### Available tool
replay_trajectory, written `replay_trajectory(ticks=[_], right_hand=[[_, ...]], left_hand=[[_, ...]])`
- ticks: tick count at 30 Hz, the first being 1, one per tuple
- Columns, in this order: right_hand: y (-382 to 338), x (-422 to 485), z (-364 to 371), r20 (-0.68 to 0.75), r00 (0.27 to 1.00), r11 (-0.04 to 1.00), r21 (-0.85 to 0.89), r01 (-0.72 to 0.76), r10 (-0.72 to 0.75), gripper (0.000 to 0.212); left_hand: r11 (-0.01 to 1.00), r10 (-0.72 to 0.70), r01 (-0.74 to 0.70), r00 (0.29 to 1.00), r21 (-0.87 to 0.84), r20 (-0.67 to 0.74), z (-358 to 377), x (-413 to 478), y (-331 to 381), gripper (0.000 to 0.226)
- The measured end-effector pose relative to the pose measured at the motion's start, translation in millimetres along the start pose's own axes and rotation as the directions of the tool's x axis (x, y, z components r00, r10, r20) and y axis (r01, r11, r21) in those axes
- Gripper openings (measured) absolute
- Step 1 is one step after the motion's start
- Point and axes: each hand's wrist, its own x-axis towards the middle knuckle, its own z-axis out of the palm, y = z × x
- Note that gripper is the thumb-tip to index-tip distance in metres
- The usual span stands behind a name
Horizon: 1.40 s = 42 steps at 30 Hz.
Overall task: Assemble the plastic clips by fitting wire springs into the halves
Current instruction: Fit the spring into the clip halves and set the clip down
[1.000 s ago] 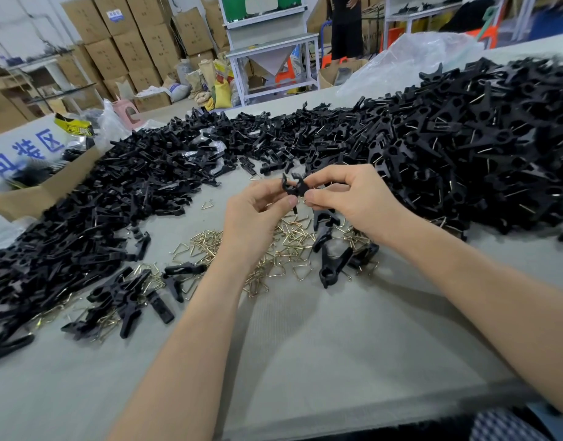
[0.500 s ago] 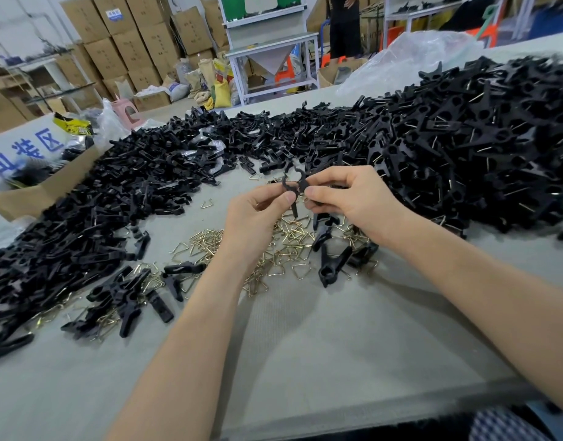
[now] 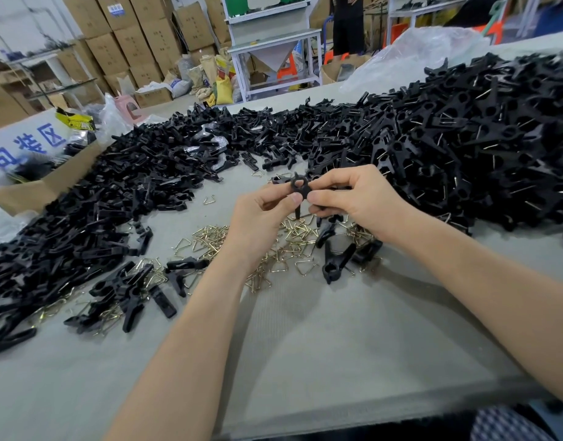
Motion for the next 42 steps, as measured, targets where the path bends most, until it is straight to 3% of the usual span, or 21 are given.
replay_trajectory(ticks=[3,5,12,14,18,22,26,36,42], right_hand=[[-0.5,1.2,-2.8,0.023,1.000,1.000,-0.022,-0.016,0.016,0.013],[-0.7,1.7,-4.0,0.051,0.997,0.998,-0.038,-0.056,0.058,0.013],[-5.8,2.2,-9.4,0.194,0.960,0.978,0.010,-0.206,0.200,0.008],[-5.5,3.8,-12.3,0.162,0.971,0.983,0.009,-0.182,0.178,0.004],[-4.4,8.6,-23.9,-0.011,0.994,0.993,0.042,-0.106,0.107,0.019],[-5.8,7.7,-23.0,0.005,0.994,0.991,0.082,-0.107,0.107,0.022],[-9.5,5.8,-19.4,-0.021,0.995,0.982,0.161,-0.097,0.102,0.023],[-6.1,4.4,-13.8,0.038,0.990,0.990,0.009,-0.139,0.138,0.012],[-8.8,4.7,-15.0,-0.009,0.985,0.976,0.138,-0.168,0.171,0.018]], left_hand=[[0.992,-0.063,0.066,0.997,-0.107,0.034,-2.4,1.1,-1.7,0.022],[0.977,-0.081,0.098,0.992,-0.189,0.100,-4.2,0.9,-3.1,0.032],[0.956,-0.106,0.176,0.953,-0.235,0.282,-10.4,1.2,-0.8,0.031],[0.946,-0.107,0.179,0.960,-0.272,0.260,-8.0,0.4,0.9,0.028],[0.938,-0.089,0.138,0.982,-0.317,0.165,-8.0,1.7,1.0,0.030],[0.978,-0.061,0.073,0.996,-0.194,0.070,-7.5,2.2,1.1,0.033],[0.977,-0.046,0.050,0.999,-0.208,0.024,-10.3,3.3,-0.2,0.029],[0.995,-0.022,0.027,0.998,-0.095,0.051,-10.4,4.3,-2.7,0.029],[0.995,-0.037,0.043,0.997,-0.094,0.070,-9.9,4.0,-2.3,0.026]])
